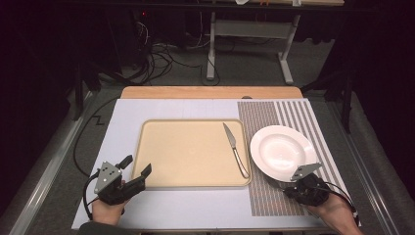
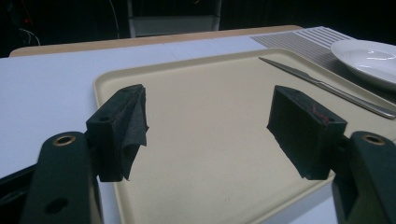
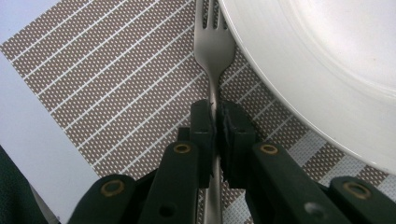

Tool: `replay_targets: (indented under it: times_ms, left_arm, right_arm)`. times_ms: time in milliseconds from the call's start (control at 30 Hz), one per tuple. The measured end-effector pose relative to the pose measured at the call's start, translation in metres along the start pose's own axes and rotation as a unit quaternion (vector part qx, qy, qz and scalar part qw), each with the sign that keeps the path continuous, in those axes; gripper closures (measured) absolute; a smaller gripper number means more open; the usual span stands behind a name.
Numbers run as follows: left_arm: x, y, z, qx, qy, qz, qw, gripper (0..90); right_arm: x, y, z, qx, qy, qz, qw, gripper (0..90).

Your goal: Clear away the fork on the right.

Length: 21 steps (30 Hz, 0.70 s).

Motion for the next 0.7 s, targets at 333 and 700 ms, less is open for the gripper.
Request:
replay_targets:
  times_ms: [333, 700]
  left_arm:
    - [0.000, 0.000, 0.000, 0.000, 0.001, 0.000, 1.0000, 29.0]
    - [0.000, 0.000, 0.000, 0.001, 0.002, 0.000, 1.0000, 29.1]
  right_arm:
    - [0.004, -0.006, -0.011, -0.011, -0.004, -0.003, 0.9999, 85.9]
    - [0.006, -0.011, -0.020, -0.026, 0.006, -0.008, 0.9996, 85.9]
Point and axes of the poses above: each handheld gripper's, and its own axes: x roughly forward along the jaws, z roughly out of its underside, y roughly to its right, the point moved 6 cm from there along x, roughly forward along the jaws, and after that the axes turned 3 degrees about -y, right-handed, at the moved point
